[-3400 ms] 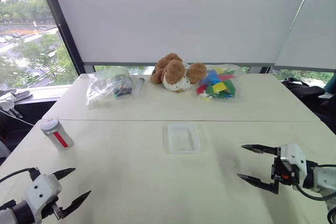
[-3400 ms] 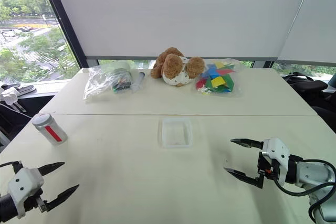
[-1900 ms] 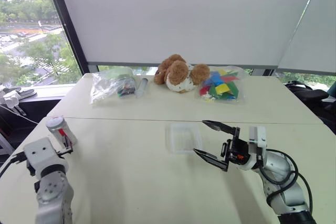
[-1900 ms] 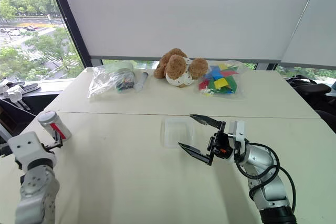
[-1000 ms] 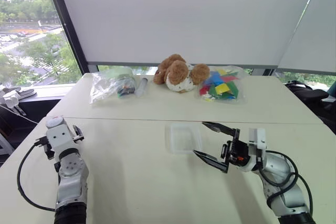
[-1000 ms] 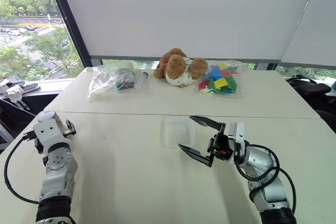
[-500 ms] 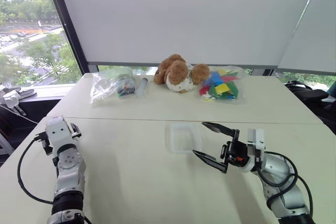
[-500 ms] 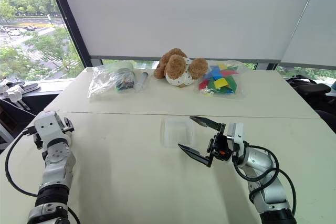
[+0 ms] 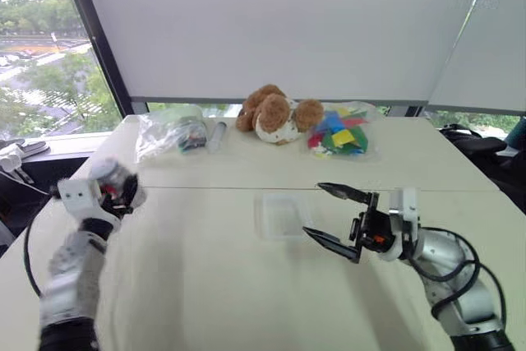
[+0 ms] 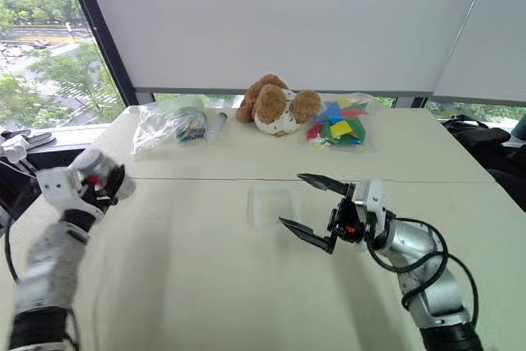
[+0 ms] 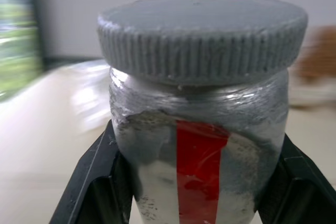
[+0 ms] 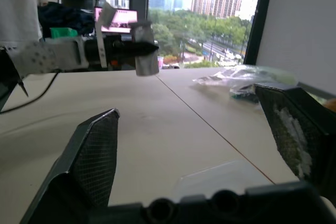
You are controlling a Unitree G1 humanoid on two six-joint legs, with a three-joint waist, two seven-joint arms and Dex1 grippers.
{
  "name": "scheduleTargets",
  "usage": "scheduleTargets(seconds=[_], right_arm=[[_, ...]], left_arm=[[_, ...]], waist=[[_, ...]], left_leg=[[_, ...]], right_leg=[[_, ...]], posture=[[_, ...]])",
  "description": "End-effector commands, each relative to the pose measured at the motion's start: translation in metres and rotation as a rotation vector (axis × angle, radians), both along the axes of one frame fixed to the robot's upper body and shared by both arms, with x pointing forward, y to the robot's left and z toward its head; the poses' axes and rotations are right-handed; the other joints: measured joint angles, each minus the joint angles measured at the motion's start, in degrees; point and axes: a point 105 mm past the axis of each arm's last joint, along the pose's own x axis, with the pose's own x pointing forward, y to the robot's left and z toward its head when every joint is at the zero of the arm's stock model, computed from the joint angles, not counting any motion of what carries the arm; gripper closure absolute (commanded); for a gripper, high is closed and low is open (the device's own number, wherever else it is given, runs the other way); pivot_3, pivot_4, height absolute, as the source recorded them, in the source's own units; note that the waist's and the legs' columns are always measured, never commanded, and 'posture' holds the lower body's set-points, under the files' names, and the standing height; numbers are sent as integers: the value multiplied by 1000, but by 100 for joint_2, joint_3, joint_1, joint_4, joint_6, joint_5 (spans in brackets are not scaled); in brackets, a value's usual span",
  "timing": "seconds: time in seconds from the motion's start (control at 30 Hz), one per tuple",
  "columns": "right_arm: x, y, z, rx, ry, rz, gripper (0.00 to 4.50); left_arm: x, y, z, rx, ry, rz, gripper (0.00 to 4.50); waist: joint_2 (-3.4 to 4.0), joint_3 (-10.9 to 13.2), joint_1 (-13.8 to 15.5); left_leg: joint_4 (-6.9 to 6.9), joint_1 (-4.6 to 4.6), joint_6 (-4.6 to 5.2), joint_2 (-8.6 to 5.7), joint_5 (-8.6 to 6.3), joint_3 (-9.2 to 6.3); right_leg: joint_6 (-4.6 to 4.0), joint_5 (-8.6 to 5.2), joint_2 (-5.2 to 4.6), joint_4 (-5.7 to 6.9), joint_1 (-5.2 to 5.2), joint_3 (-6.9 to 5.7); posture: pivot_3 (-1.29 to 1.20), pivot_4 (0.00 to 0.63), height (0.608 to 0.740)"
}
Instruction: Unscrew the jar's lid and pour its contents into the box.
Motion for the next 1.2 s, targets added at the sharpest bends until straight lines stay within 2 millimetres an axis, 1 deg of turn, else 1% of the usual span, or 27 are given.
scheduleTargets(seconds=[0.03, 0.1, 0.13, 0.2, 0.3, 0.4, 0.5, 0.57, 0.67, 0.83, 1.07, 1.17, 1.2], right_arm=[[-14, 23, 27, 10, 47, 103, 0], [-17, 36, 32, 7, 104, 150, 0], [-14, 43, 35, 4, 124, 155, 0], [-12, 56, 40, 8, 141, 167, 0], [-10, 70, 41, 0, 161, 187, 0], [-9, 82, 34, -27, 192, 200, 0], [-8, 92, 28, -44, 217, 217, 0], [-5, 100, 26, -51, 219, 220, 0], [0, 105, 25, -60, 222, 219, 0], [3, 110, 21, -81, 222, 228, 0], [4, 111, 26, -76, 225, 261, 0], [2, 111, 25, -88, 224, 279, 840], [2, 111, 25, -88, 223, 282, 1378]], left_arm=[[-31, -61, -2, 156, 101, -434, 2283], [-42, -83, -7, 218, 133, -564, 2283], [-45, -95, -9, 240, 143, -622, 2283], [-47, -112, -13, 270, 138, -694, 2283], [-44, -129, -15, 271, 104, -734, 2283], [-45, -143, -21, 304, 89, -789, 2283], [-47, -155, -27, 338, 77, -831, 2283], [-48, -161, -28, 358, 58, -846, 2283], [-47, -164, -28, 360, 36, -846, 2283], [-48, -168, -27, 356, 7, -856, 2283], [-50, -171, -28, 343, -7, -858, 2283], [-50, -172, -27, 340, -9, -856, 2283], [-50, -172, -27, 339, -9, -856, 2283]], waist=[[25, 1, -11], [32, 2, -6], [31, 3, -2], [29, 4, -3], [28, 4, 19], [27, 4, 29], [27, 4, 25], [27, 4, 13], [27, 4, 0], [27, 4, -2], [27, 4, -9], [27, 4, -8], [27, 4, -8]], left_leg=[[-1, 2, 1, 0, 0, 3], [-3, 5, 3, 1, 1, 5], [-3, 5, 3, 4, 1, 5], [-3, 3, 3, 9, 1, 2], [-3, -3, 4, 9, 2, 2], [-4, -7, 7, 2, 0, 3], [-4, -17, 8, -3, -1, 3], [-4, -19, 8, -3, -1, 3], [-3, -18, 7, -1, 0, 2], [0, -17, 7, -1, 0, 1], [-1, -17, 7, -1, 1, 1], [0, -17, 7, -1, 0, 0], [0, -17, 7, -1, 1, 0]], right_leg=[[-6, -3, -2, -1, 1, 2], [-9, -5, -3, -2, 2, 4], [-13, -7, -1, -1, 2, 5], [-21, -11, 0, -1, -1, 4], [-19, -9, 7, -1, -6, 2], [3, 3, 5, -1, -8, 2], [5, 4, 3, -2, -18, 2], [5, 4, 4, -1, -21, 2], [5, 4, 8, 2, -23, 1], [5, 4, 11, 4, -22, 1], [6, 5, 12, 5, -23, 1], [6, 5, 13, 5, -22, 1], [6, 5, 13, 5, -22, 1]], posture=[[0, 150, 740], [0, 150, 740], [0, 150, 740], [0, 150, 740], [0, 150, 740], [0, 150, 740], [0, 150, 740], [0, 150, 740], [0, 150, 740], [0, 150, 740], [0, 150, 740], [0, 150, 740], [0, 150, 740]])
